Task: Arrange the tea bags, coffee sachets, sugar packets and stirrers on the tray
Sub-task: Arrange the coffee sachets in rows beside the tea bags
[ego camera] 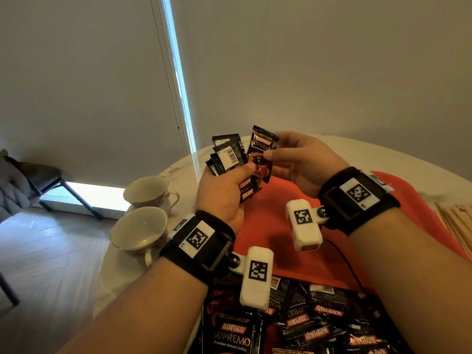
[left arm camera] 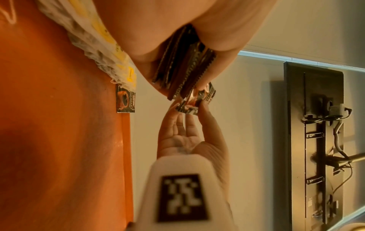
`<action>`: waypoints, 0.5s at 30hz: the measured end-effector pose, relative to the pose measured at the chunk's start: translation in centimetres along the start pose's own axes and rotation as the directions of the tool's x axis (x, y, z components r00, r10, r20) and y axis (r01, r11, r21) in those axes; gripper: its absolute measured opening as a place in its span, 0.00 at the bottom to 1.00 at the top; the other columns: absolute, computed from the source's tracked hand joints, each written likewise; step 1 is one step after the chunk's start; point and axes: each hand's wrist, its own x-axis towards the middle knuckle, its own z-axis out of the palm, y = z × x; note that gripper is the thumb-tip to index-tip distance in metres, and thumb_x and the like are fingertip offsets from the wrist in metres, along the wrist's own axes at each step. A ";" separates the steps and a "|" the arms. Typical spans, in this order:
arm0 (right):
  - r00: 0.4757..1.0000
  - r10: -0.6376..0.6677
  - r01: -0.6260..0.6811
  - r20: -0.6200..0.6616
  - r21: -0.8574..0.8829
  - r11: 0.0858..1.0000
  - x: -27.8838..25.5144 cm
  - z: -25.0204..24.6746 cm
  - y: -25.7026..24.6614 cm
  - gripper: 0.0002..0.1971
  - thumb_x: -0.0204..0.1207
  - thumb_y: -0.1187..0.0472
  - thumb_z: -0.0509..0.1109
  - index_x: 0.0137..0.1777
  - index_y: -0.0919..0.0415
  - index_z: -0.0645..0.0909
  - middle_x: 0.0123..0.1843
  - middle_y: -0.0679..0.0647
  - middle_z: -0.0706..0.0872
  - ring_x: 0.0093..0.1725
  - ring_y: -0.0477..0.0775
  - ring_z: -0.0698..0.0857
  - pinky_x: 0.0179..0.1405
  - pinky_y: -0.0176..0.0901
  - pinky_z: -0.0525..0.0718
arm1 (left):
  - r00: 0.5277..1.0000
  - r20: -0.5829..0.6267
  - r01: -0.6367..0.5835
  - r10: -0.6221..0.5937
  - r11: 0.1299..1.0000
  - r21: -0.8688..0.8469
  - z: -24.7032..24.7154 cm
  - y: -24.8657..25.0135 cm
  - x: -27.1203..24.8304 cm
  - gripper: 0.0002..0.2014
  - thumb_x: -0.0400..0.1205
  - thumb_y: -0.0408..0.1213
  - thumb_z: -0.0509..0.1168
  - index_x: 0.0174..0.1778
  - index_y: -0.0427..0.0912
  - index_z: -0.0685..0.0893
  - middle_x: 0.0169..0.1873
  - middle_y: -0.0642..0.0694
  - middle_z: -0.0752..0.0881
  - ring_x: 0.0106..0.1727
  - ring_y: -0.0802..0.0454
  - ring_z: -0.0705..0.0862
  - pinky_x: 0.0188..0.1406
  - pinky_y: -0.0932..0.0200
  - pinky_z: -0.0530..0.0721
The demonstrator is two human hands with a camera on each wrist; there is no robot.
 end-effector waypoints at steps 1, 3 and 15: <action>0.999 0.035 -0.035 0.004 -0.008 0.999 -0.1 -0.1 -0.2 0.17 0.75 0.75 0.74 0.63 0.66 0.83 0.54 0.62 0.90 0.50 0.61 0.91 0.44 0.49 0.91 | 1.000 0.001 0.000 0.000 1.000 0.012 0.0 -0.1 0.0 0.22 0.79 0.21 0.74 0.70 0.36 0.85 0.54 0.35 0.93 0.50 0.40 0.94 0.39 0.50 0.90; 0.998 0.045 -0.045 -0.044 -0.010 0.999 -0.3 -0.1 -0.5 0.04 0.77 0.69 0.75 0.48 0.61 0.84 0.46 0.60 0.91 0.43 0.57 0.89 0.36 0.44 0.88 | 1.000 0.007 0.002 -0.003 0.999 0.039 0.1 -0.3 0.0 0.22 0.79 0.20 0.74 0.69 0.37 0.86 0.53 0.37 0.94 0.49 0.41 0.94 0.40 0.50 0.91; 0.982 -0.092 0.072 -0.163 -0.122 0.990 -0.4 0.9 -0.6 0.08 0.82 0.59 0.74 0.44 0.62 0.89 0.44 0.61 0.90 0.44 0.60 0.88 0.41 0.54 0.89 | 0.998 0.053 -0.033 0.030 0.998 0.052 0.4 -0.2 -0.4 0.25 0.75 0.19 0.76 0.69 0.36 0.86 0.54 0.35 0.94 0.55 0.37 0.94 0.46 0.46 0.91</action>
